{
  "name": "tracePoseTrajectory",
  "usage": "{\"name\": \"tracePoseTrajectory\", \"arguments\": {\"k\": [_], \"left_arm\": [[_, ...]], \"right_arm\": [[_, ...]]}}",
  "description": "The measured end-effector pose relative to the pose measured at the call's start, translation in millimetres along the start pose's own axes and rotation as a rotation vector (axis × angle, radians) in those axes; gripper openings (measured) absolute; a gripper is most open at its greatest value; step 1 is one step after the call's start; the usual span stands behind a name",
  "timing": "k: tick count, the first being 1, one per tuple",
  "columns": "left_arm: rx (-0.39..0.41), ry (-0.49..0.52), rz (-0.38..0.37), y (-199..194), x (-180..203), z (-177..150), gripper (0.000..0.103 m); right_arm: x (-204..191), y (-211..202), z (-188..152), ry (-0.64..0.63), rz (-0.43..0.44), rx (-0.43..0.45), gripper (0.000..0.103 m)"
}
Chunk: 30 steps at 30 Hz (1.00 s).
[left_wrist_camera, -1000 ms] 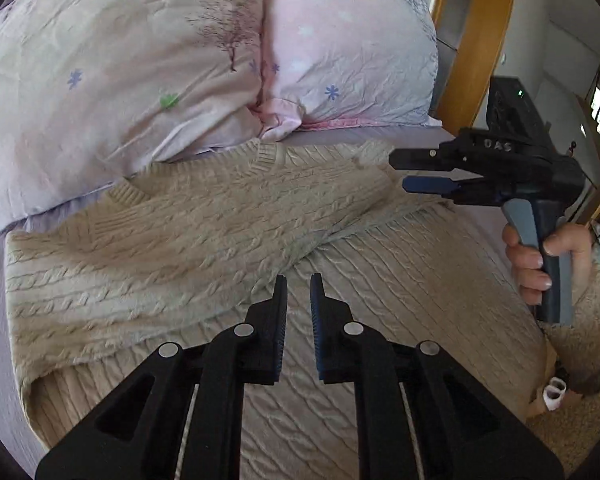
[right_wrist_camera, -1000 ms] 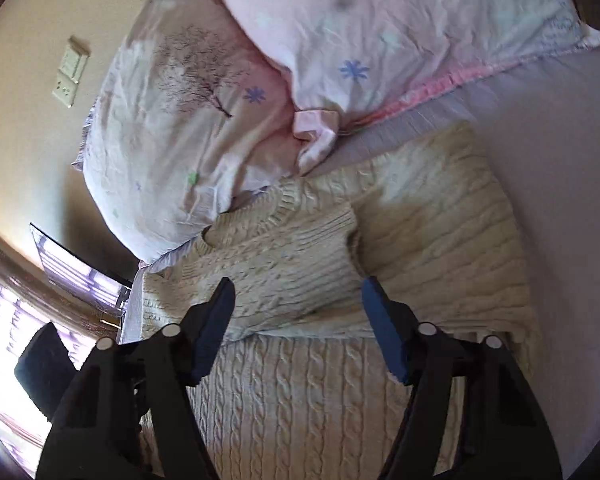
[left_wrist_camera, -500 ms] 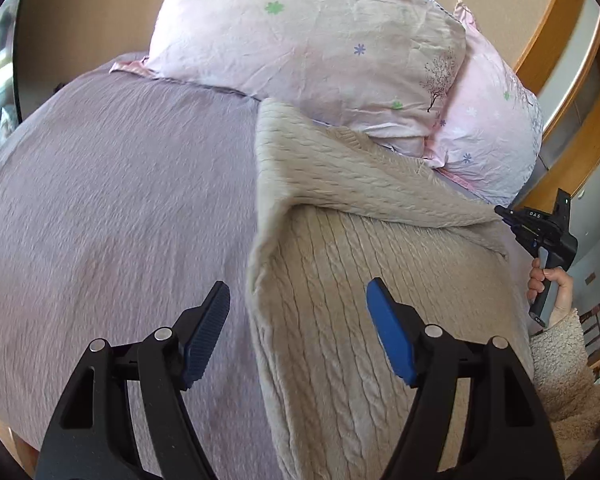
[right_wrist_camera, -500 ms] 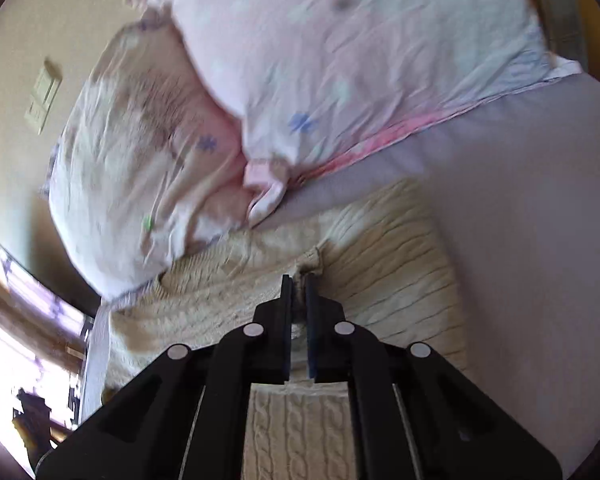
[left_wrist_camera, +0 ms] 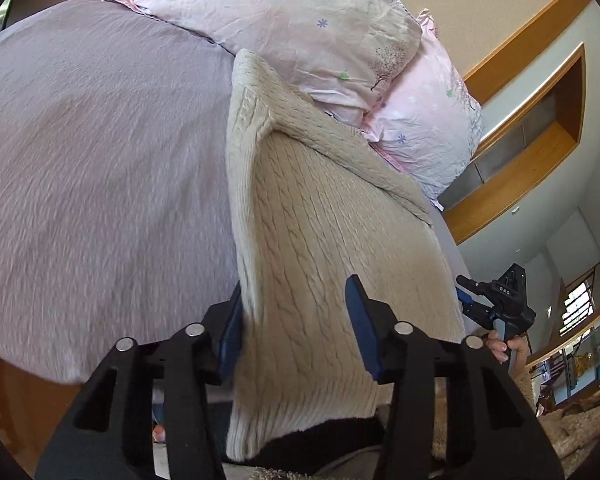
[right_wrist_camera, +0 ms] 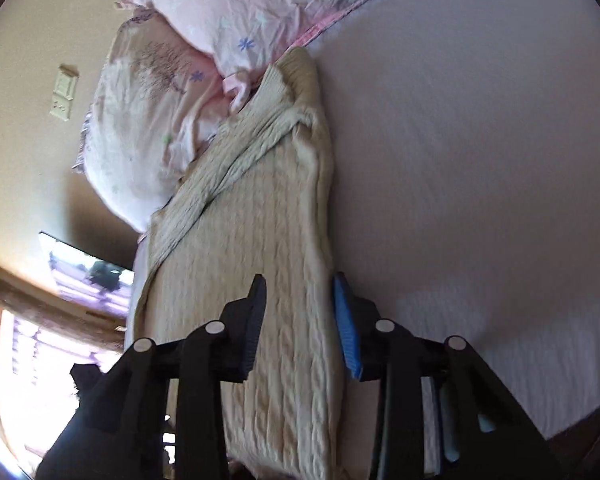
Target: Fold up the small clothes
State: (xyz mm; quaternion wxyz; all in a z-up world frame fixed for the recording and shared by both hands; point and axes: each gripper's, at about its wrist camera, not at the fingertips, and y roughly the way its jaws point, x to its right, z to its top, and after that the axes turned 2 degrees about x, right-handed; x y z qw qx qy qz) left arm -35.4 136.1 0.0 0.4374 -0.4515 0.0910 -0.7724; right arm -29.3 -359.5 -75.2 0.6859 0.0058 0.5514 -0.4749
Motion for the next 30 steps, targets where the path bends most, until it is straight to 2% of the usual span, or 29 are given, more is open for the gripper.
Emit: {"name": "tracePoseTrajectory", "arguments": {"k": [4, 6, 8, 11, 12, 13, 16, 20, 23, 25, 27, 29, 30], "left_arm": [[-0.004, -0.077, -0.118, -14, 0, -29, 0.043], [-0.006, -0.049, -0.099, -18, 8, -39, 0.042], [-0.038, -0.009, -0.063, -15, 18, -44, 0.041], [-0.086, 0.011, -0.023, -6, 24, -47, 0.026], [-0.086, -0.003, -0.027, -5, 23, -44, 0.014], [-0.080, -0.018, -0.048, -5, 22, -39, 0.010], [-0.031, 0.000, -0.078, -7, 30, -7, 0.008], [0.103, 0.059, -0.085, 4, 49, 76, 0.008], [0.206, -0.029, -0.054, 38, 40, 151, 0.008], [0.219, -0.079, -0.010, 76, 28, 195, 0.008], [0.199, -0.105, 0.063, 117, 14, 227, 0.008], [0.137, -0.161, 0.121, 155, -5, 241, 0.008], [0.115, -0.199, 0.142, 169, -13, 243, 0.008]], "right_arm": [[-8, -13, -45, -0.076, 0.083, -0.067, 0.030], [-11, -13, -57, -0.096, 0.125, -0.107, 0.027], [-19, -6, -62, -0.136, 0.118, -0.153, 0.021], [-33, 0, -61, -0.192, 0.112, -0.161, 0.009], [-39, -2, -56, -0.202, 0.130, -0.140, 0.008], [-46, -5, -48, -0.214, 0.148, -0.113, 0.008], [-76, -14, -10, -0.299, 0.166, 0.003, 0.008], [-117, -13, 65, -0.389, 0.176, 0.205, 0.008], [-117, 21, 133, -0.313, 0.199, 0.288, 0.008], [-106, 59, 174, -0.226, 0.126, 0.303, 0.008], [-90, 95, 201, -0.167, 0.008, 0.291, 0.008], [-76, 128, 216, -0.098, -0.093, 0.255, 0.009], [-67, 138, 218, -0.056, -0.140, 0.239, 0.015]]}}
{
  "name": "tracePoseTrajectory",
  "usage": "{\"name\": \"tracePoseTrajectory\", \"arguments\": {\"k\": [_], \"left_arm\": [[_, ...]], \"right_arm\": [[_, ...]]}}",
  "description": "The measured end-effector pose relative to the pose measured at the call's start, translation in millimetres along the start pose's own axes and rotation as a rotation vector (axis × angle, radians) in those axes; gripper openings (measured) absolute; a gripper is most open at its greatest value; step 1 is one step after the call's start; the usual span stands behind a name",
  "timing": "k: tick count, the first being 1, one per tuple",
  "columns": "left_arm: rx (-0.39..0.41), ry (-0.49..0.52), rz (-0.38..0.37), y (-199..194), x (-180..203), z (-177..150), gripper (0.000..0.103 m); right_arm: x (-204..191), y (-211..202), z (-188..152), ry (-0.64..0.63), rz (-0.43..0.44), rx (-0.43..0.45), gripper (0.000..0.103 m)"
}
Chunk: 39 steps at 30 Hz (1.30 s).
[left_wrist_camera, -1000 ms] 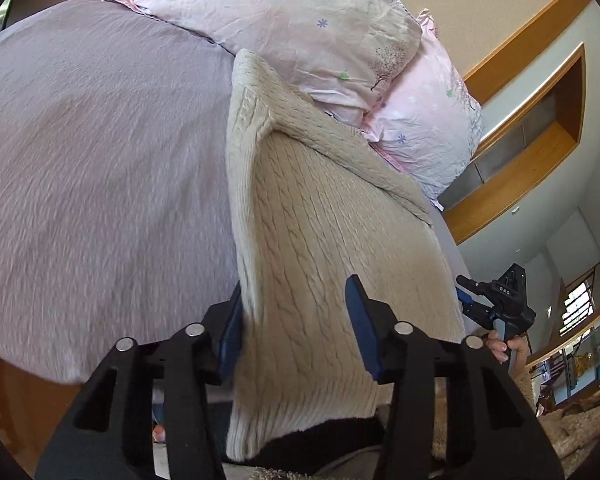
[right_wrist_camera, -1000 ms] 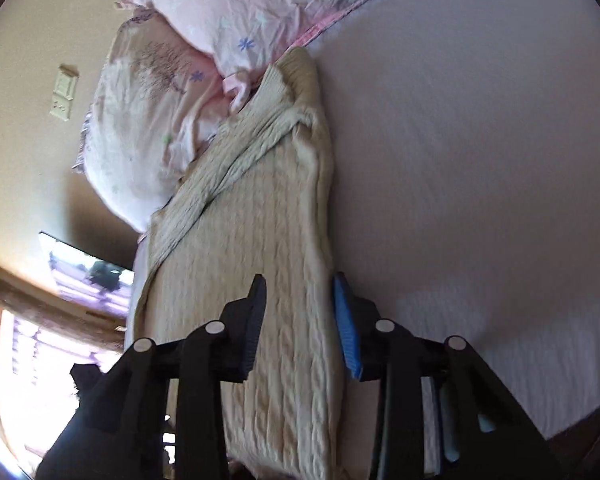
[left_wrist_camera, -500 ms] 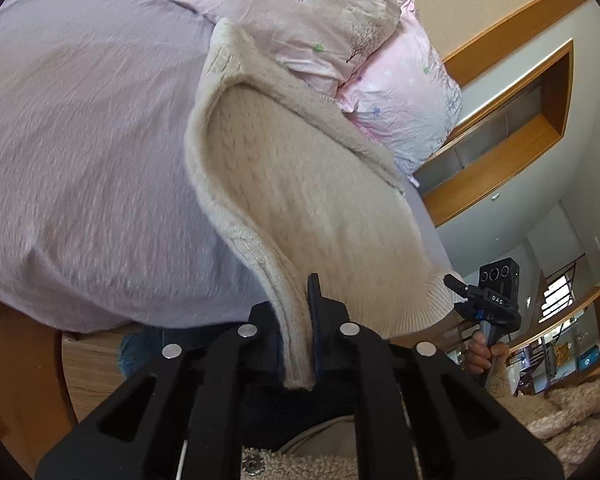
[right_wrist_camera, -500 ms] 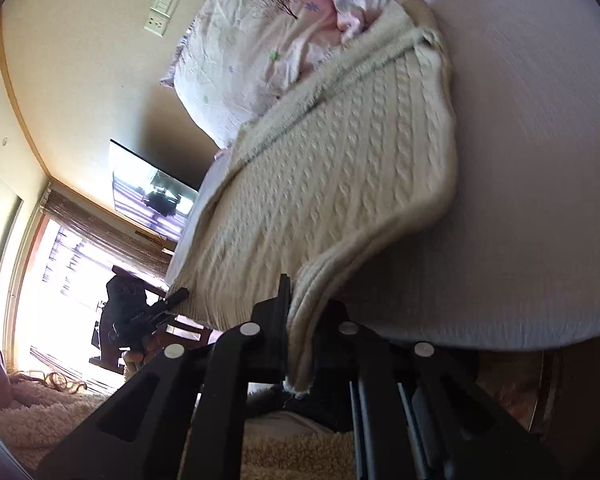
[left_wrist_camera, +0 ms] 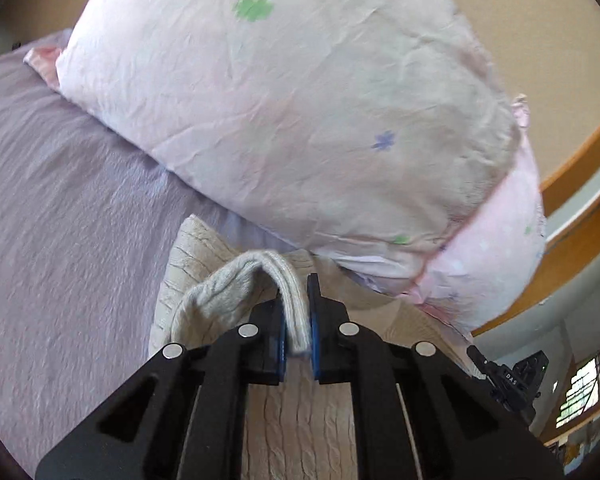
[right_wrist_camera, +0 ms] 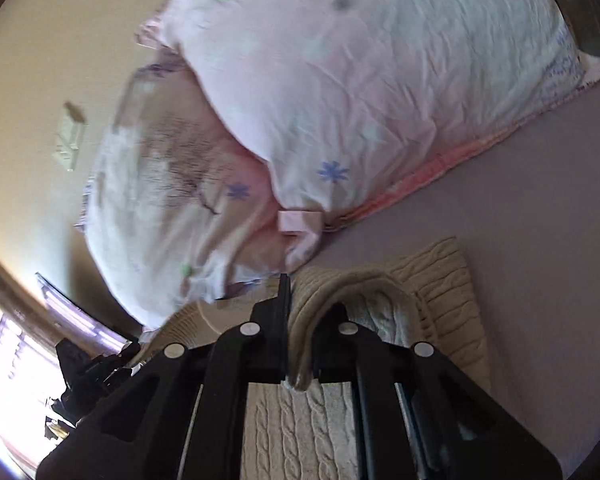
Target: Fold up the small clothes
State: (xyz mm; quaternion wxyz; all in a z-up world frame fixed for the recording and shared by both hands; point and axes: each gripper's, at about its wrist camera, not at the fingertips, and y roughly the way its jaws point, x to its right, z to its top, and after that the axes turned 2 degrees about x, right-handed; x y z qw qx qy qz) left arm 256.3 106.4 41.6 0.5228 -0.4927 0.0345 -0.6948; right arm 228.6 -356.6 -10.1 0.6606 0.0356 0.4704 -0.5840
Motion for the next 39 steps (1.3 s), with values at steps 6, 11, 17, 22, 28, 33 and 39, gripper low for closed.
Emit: {"name": "tracePoseTrajectory", "arguments": {"k": [6, 11, 17, 22, 28, 33, 39], "left_arm": [[-0.023, 0.018, 0.023, -3, -4, 2, 0.076], [0.032, 0.087, 0.066, -50, -16, -8, 0.087], [-0.157, -0.027, 0.019, -28, -53, -26, 0.055], [-0.191, -0.091, -0.039, -17, -61, -37, 0.022], [-0.149, -0.294, -0.258, -20, -45, -43, 0.018], [-0.159, -0.201, -0.539, 1, 69, -50, 0.017], [-0.473, -0.193, -0.696, 131, 198, -123, 0.019]], "right_arm": [[6, -21, -2, -0.003, -0.131, 0.227, 0.099], [10, -45, -7, -0.018, 0.013, 0.281, 0.099], [9, -50, -8, -0.048, 0.039, 0.269, 0.100], [9, -49, -6, -0.028, 0.056, 0.253, 0.100], [11, -58, -1, -0.007, 0.110, 0.257, 0.100], [17, -81, 6, -0.004, 0.128, 0.323, 0.100], [44, -96, 23, -0.014, 0.060, 0.333, 0.100]]}}
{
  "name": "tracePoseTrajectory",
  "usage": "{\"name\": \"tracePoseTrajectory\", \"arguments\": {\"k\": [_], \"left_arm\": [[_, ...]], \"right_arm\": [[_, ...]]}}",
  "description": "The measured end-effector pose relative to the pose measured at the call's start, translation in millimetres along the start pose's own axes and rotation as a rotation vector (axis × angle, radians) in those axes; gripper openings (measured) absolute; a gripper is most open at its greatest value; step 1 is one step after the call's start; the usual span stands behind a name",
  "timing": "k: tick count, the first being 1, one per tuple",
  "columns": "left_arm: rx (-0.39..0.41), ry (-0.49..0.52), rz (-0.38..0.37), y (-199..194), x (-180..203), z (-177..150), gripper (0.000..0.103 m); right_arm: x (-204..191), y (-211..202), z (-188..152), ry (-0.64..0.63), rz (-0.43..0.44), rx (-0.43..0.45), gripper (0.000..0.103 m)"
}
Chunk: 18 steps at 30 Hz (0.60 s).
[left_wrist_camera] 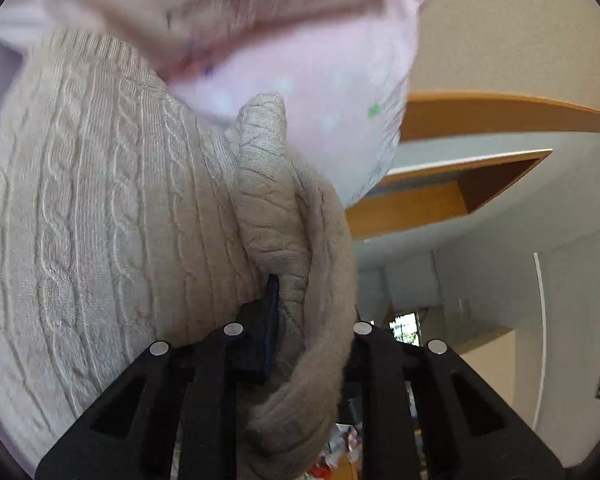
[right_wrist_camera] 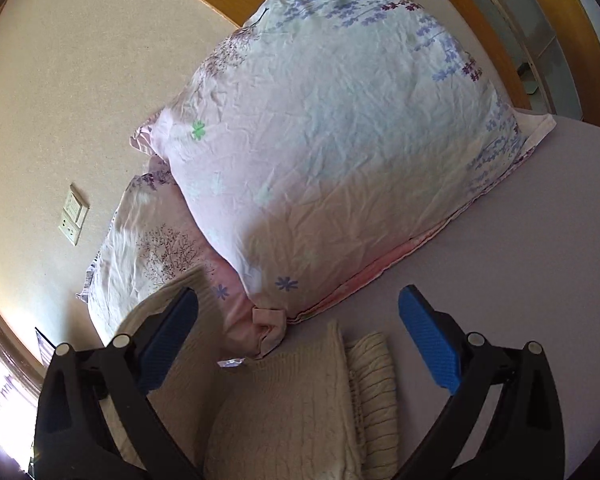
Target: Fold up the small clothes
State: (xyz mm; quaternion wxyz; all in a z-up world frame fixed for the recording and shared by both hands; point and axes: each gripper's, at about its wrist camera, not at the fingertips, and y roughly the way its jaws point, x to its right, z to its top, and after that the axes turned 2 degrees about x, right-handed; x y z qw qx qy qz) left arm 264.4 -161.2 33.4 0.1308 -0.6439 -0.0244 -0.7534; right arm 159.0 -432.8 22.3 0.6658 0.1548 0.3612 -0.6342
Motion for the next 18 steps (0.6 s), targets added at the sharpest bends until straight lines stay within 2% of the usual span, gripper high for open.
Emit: {"name": "tracePoseTrajectory", "arguments": {"k": [2, 3, 4, 5, 6, 7, 8, 10, 12, 13, 15, 16, 18], "left_arm": [[-0.089, -0.076, 0.051, 39, -16, -4, 0.021], [-0.100, -0.094, 0.017, 43, -19, -6, 0.021], [-0.094, -0.075, -0.020, 38, -16, -8, 0.022], [-0.068, -0.017, -0.010, 27, -8, -7, 0.026], [-0.024, 0.052, 0.023, 11, 2, -7, 0.046], [0.026, 0.112, 0.058, -7, 10, -8, 0.072], [0.080, 0.164, 0.120, -24, 17, -7, 0.079], [0.156, 0.271, 0.290, -55, 28, -9, 0.080], [0.181, 0.324, 0.441, -73, 25, -7, 0.080], [0.172, 0.328, 0.493, -78, 21, -4, 0.081], [0.126, 0.306, 0.575, -80, 2, -5, 0.081], [0.103, 0.282, 0.590, -79, -9, -5, 0.081], [0.060, 0.229, 0.565, -77, -26, -7, 0.081]], "right_arm": [[8, 3, 2, -0.022, -0.021, -0.035, 0.100], [11, 5, 2, -0.022, -0.018, -0.062, 0.100], [14, 7, 2, -0.008, -0.004, -0.091, 0.100], [16, 10, 3, 0.013, 0.021, -0.129, 0.100], [16, 14, 2, 0.026, 0.048, -0.169, 0.100], [15, 17, 0, 0.026, 0.070, -0.208, 0.100], [12, 20, -2, 0.011, 0.071, -0.243, 0.100], [6, 25, -8, -0.036, 0.009, -0.282, 0.099], [7, 34, -14, -0.042, -0.050, -0.334, 0.099], [12, 40, -17, -0.014, -0.056, -0.373, 0.099], [24, 49, -25, 0.053, -0.049, -0.450, 0.099], [29, 53, -28, 0.078, -0.045, -0.476, 0.099], [32, 58, -33, 0.095, -0.038, -0.511, 0.099]]}}
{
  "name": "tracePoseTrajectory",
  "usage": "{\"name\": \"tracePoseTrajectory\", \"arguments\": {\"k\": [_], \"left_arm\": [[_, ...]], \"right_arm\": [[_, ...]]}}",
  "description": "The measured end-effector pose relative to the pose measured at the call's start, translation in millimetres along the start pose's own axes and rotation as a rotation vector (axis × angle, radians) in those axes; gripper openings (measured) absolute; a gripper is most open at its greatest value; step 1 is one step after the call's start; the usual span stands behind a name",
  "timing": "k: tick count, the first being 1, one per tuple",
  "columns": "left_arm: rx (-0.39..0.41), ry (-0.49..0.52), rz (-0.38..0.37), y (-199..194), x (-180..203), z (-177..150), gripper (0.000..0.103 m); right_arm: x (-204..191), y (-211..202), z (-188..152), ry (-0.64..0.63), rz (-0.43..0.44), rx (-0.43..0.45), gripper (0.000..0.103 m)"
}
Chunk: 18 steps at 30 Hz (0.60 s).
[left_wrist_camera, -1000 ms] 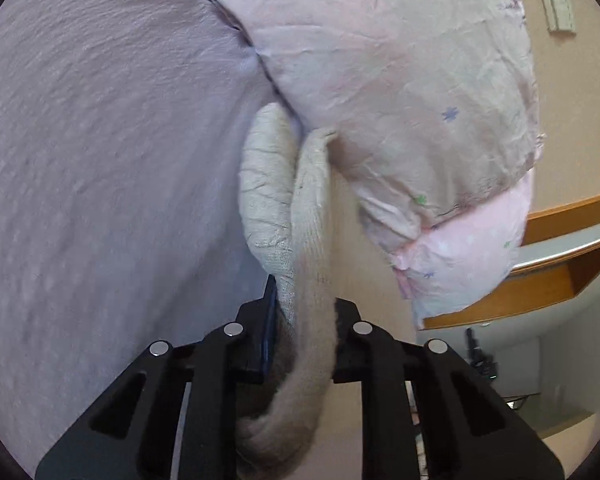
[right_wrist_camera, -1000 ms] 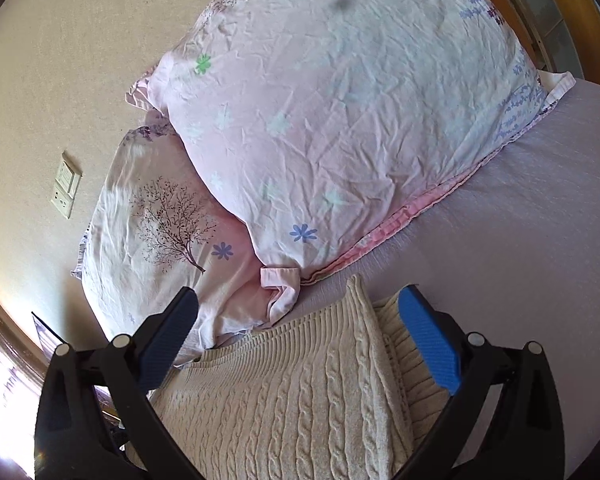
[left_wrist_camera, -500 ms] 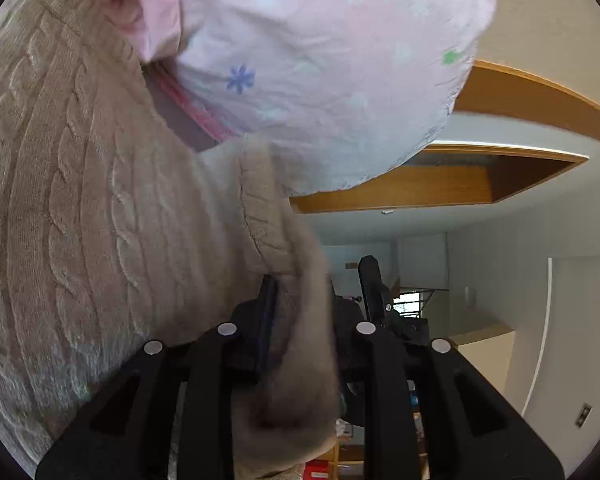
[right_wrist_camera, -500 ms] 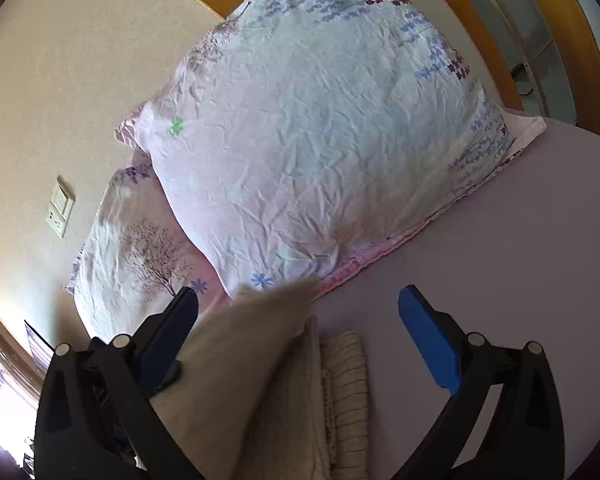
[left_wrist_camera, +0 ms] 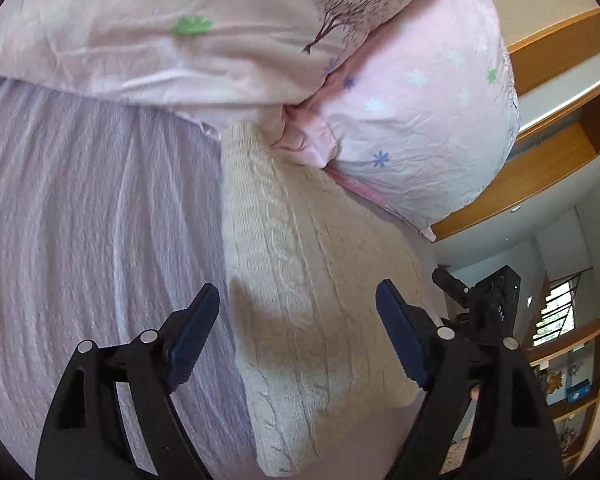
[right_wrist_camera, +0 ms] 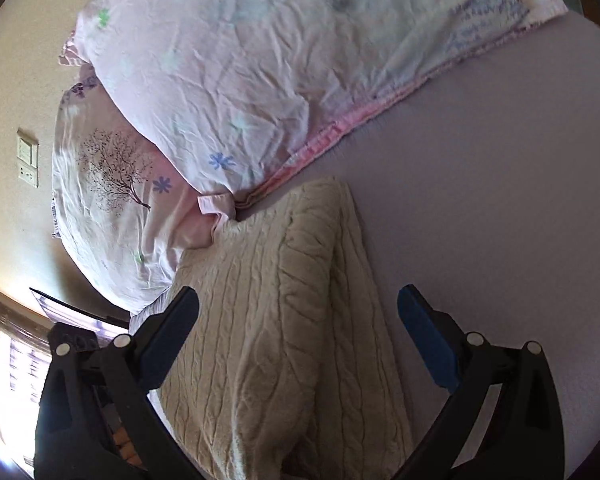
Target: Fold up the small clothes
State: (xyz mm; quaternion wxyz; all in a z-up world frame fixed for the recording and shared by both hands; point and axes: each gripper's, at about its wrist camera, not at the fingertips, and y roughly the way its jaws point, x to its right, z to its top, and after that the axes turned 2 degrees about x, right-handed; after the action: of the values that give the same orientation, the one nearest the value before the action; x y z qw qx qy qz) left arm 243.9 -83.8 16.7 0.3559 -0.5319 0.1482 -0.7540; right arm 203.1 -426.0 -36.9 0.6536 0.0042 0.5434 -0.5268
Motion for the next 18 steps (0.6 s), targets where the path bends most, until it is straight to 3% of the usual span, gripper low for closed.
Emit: {"name": "tracePoseTrajectory", "arguments": {"k": [2, 4, 6, 8, 10, 12, 14, 15, 18], "left_arm": [[-0.029, -0.023, -0.034, 16, -5, 2, 0.082], [-0.028, -0.003, -0.014, 25, -2, 0, 0.085], [-0.029, 0.006, -0.006, 32, -1, -5, 0.085], [-0.012, -0.016, -0.024, 38, -3, -7, 0.073], [-0.009, -0.038, -0.051, 32, -13, -5, 0.049], [-0.023, -0.022, -0.103, 13, -21, -3, 0.041], [0.006, 0.050, -0.071, -11, -22, -1, 0.041], [0.037, 0.087, -0.030, -24, -23, 1, 0.041], [0.099, 0.105, 0.081, -48, -39, 12, 0.046]], "right_arm": [[1, 9, -3, 0.006, 0.017, -0.041, 0.095], [-3, 12, -5, -0.015, 0.015, -0.045, 0.089], [-4, 17, -8, -0.018, 0.007, -0.062, 0.059], [-3, 20, -10, 0.003, 0.079, -0.075, 0.038], [-8, 17, -11, -0.008, 0.130, -0.052, 0.035], [-18, 16, -14, -0.017, 0.244, -0.049, 0.033], [-35, 28, -19, -0.043, 0.327, -0.089, 0.033], [-46, 36, -23, -0.076, 0.306, -0.108, 0.035], [-70, 45, -32, -0.190, 0.088, -0.105, 0.056]]}}
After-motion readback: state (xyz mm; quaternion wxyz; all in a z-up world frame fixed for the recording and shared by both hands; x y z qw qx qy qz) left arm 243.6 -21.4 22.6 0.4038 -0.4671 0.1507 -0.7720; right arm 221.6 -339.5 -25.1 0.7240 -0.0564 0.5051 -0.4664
